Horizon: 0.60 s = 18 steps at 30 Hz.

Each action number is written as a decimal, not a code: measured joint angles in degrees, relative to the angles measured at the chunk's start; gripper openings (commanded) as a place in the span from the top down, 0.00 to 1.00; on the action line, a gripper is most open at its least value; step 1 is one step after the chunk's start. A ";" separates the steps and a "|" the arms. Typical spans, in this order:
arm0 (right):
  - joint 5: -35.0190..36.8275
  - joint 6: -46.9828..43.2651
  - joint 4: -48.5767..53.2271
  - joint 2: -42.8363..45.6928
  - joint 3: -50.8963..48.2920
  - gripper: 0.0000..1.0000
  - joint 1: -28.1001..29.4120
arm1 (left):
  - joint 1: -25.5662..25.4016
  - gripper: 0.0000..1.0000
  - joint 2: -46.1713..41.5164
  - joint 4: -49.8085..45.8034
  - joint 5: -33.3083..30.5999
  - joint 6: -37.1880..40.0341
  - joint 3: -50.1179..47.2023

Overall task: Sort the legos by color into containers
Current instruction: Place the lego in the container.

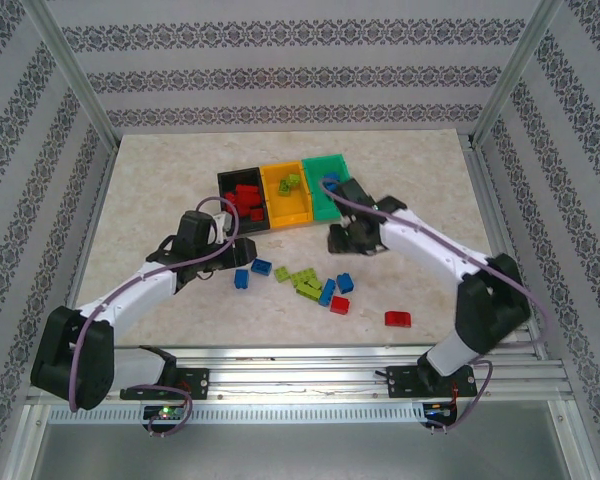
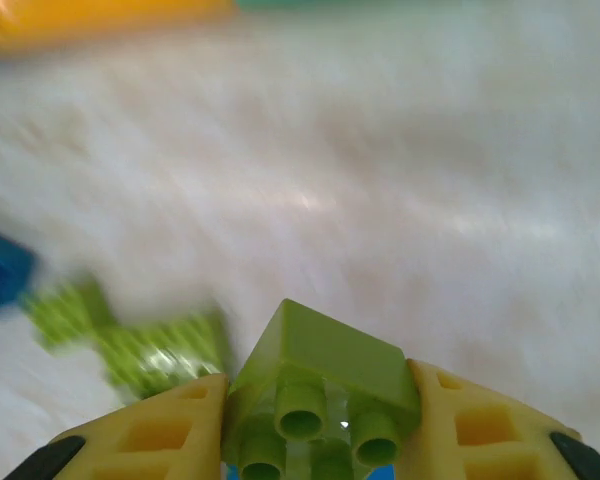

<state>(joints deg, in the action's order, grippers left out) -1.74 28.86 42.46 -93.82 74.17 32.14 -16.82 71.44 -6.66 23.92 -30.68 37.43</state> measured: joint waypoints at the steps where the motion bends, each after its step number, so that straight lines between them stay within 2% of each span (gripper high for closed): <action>1: -0.37 -0.68 -0.66 -3.02 4.07 0.66 0.00 | 0.15 0.31 -0.42 -0.17 -0.09 -0.28 -0.11; 5: -2.21 -2.89 -2.23 -16.52 21.05 0.62 -0.07 | 0.72 0.31 -1.84 -0.28 -0.17 -1.11 -0.07; 8: -3.50 -4.37 -1.62 -26.34 34.16 0.48 -0.17 | 0.85 0.31 -1.88 -0.81 -0.17 -1.22 0.00; 11: -3.74 -5.79 -0.33 -33.09 43.91 0.42 -0.42 | 0.94 0.31 -1.97 -1.86 -0.17 -1.31 0.09; 14: -3.74 -6.60 0.79 -33.29 43.74 0.40 -0.55 | 1.20 0.31 -2.03 -2.49 -0.22 -1.31 0.46; 18: -3.72 -6.78 -0.26 -25.90 30.56 0.40 -1.09 | 1.20 0.31 -1.79 -2.51 -0.02 -1.29 0.79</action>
<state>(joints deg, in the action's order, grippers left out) -5.45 22.09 42.19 -119.72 104.73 31.05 -15.62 69.65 -9.17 23.90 -31.97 38.22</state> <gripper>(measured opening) 0.602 0.689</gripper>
